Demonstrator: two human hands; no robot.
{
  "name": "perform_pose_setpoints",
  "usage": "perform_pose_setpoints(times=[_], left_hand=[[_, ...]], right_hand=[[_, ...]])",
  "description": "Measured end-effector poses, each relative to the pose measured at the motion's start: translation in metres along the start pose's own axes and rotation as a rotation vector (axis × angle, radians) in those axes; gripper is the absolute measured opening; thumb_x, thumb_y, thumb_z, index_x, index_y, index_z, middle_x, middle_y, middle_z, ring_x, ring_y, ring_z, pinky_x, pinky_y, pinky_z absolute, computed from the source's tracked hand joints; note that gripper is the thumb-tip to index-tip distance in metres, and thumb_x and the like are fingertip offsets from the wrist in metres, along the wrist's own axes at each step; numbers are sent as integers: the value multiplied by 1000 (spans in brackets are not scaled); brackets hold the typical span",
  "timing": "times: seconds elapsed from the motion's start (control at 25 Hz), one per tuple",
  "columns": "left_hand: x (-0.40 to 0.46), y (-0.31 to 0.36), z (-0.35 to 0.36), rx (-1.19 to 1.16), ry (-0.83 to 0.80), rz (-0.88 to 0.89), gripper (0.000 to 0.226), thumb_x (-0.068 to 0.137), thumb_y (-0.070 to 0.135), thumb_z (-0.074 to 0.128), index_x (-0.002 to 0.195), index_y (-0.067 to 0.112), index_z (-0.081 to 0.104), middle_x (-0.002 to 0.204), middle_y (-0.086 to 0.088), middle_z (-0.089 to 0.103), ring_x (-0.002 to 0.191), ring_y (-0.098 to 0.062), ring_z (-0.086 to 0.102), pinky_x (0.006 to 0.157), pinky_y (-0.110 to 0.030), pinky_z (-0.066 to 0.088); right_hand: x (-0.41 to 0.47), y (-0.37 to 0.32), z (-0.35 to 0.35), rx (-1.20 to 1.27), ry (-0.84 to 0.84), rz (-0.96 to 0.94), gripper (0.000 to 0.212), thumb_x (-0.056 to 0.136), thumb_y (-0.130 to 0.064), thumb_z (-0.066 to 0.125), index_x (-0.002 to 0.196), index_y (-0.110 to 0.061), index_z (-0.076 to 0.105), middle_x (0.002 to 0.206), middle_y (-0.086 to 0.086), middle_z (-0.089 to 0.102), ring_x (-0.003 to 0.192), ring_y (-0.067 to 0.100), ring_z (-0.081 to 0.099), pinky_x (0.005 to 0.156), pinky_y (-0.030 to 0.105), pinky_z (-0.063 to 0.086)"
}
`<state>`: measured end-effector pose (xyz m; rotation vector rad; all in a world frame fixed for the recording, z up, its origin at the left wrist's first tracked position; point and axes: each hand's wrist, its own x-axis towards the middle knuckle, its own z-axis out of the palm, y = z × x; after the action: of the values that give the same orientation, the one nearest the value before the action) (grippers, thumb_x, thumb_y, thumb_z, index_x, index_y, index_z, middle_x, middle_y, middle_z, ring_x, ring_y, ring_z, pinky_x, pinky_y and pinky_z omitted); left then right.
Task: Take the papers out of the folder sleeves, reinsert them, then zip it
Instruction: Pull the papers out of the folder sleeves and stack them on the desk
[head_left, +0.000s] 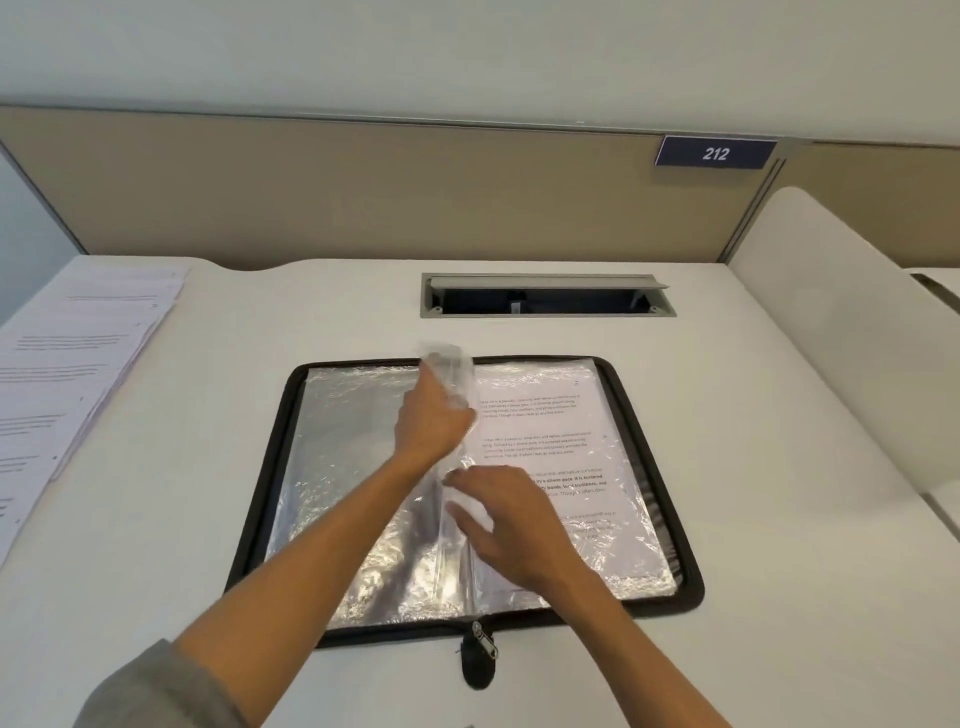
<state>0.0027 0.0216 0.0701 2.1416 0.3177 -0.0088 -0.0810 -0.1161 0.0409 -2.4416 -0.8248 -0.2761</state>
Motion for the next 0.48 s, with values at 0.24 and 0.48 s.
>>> perform_pose_setpoints(times=[0.24, 0.48], left_hand=[[34, -62, -73, -363, 23, -361, 77, 70, -14, 70, 138, 4, 37, 106, -19, 64, 73, -18, 63, 55, -28, 48], [45, -88, -100, 554, 0, -219, 117, 70, 23, 83, 153, 15, 1, 137, -23, 42, 123, -40, 45, 94, -49, 46]], right_hand=[[3, 72, -29, 111, 168, 731, 48, 97, -37, 54, 138, -13, 52, 139, 3, 56, 128, 17, 51, 110, 39, 39], [-12, 103, -4, -202, -208, 859, 93, 96, -58, 42, 153, 1, -2, 160, 21, 16, 148, 32, 18, 120, 43, 19]])
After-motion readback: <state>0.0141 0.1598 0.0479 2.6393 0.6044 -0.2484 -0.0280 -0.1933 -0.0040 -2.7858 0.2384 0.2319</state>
